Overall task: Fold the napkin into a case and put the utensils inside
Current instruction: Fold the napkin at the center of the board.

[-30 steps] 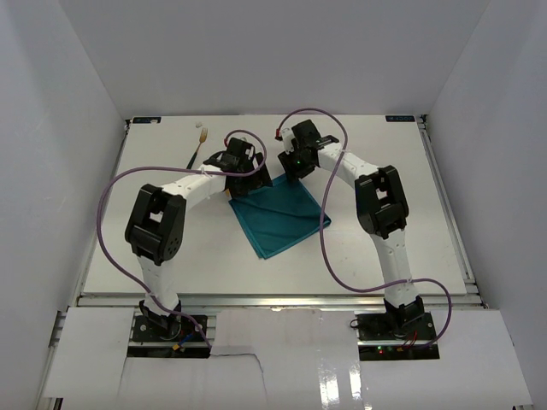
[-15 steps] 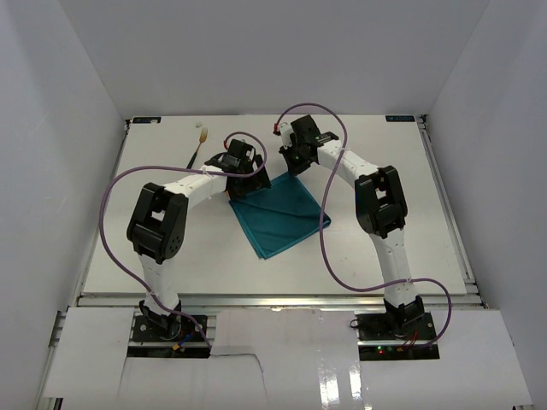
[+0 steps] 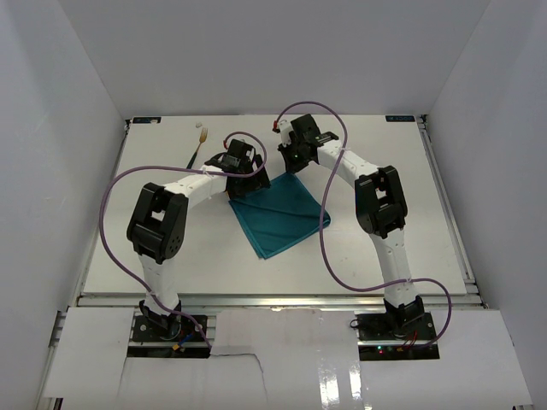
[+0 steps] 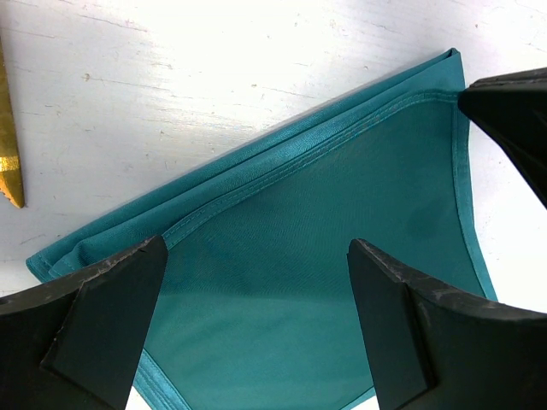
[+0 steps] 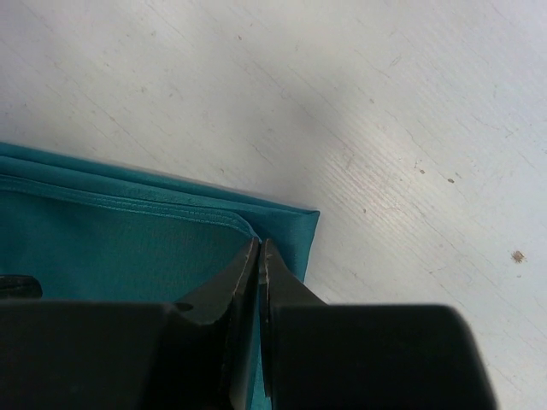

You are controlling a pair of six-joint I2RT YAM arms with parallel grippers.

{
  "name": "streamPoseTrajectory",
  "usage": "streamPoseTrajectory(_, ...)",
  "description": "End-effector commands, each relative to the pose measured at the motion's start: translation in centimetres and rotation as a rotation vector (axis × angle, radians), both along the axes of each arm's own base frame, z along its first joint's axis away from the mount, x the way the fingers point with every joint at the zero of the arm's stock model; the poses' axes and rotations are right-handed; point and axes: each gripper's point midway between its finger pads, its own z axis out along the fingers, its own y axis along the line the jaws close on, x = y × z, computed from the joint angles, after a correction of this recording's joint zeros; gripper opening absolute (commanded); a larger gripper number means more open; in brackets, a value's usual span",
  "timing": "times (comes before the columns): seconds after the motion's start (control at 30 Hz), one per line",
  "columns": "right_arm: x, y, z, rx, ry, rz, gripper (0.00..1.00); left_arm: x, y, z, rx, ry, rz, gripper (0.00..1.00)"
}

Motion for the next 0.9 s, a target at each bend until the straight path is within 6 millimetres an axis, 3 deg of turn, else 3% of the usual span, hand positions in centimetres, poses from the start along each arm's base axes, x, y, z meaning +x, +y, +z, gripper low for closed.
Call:
streamPoseTrajectory(0.0, 1.8, 0.7, 1.2, 0.039, -0.055, -0.031, 0.08, 0.6, -0.1, 3.1, -0.012, -0.07, -0.004, 0.98)
streamPoseTrajectory(0.43, 2.5, 0.2, 0.0, 0.042, -0.034, -0.082, 0.08, 1.0, -0.7, 4.0, -0.033, -0.087, -0.026, 0.98)
streamPoseTrajectory(0.5, 2.4, 0.2, 0.1, 0.043, -0.033, -0.089, 0.14, 1.0, -0.7, 4.1, -0.034, -0.088, -0.025, 0.98)
streamPoseTrajectory(0.53, 2.4, 0.1, 0.1, 0.04, -0.033, -0.093, 0.25, 1.0, -0.8, 4.2, -0.036, -0.089, -0.026, 0.98)
streamPoseTrajectory(0.57, 2.4, 0.1, 0.2, 0.043, -0.032, -0.096, 0.29, 1.0, -0.8, 4.3, -0.039, -0.091, -0.028, 0.98)
streamPoseTrajectory(0.63, 2.2, 0.0, 0.9, 0.048, -0.036, -0.094, 0.4, 1.1, -1.0, 4.8, -0.048, -0.099, -0.034, 0.98)
streamPoseTrajectory(0.73, 1.9, -0.4, 2.9, 0.055, -0.064, -0.108, 0.45, 1.4, -1.2, 5.9, -0.063, -0.121, -0.037, 0.98)
streamPoseTrajectory(0.8, 1.6, -0.7, 5.4, 0.074, -0.092, -0.128, 0.5, 1.0, -2.0, 6.7, -0.099, -0.12, -0.06, 0.98)
streamPoseTrajectory(0.83, 1.2, -1.4, 5.3, 0.061, -0.088, -0.151, 0.53, 0.9, -2.3, 7.3, -0.108, -0.132, -0.065, 0.98)
streamPoseTrajectory(0.87, 0.9, -1.7, 7.0, 0.075, -0.111, -0.171, 0.54, 0.8, -2.4, 7.6, -0.113, -0.137, -0.068, 0.98)
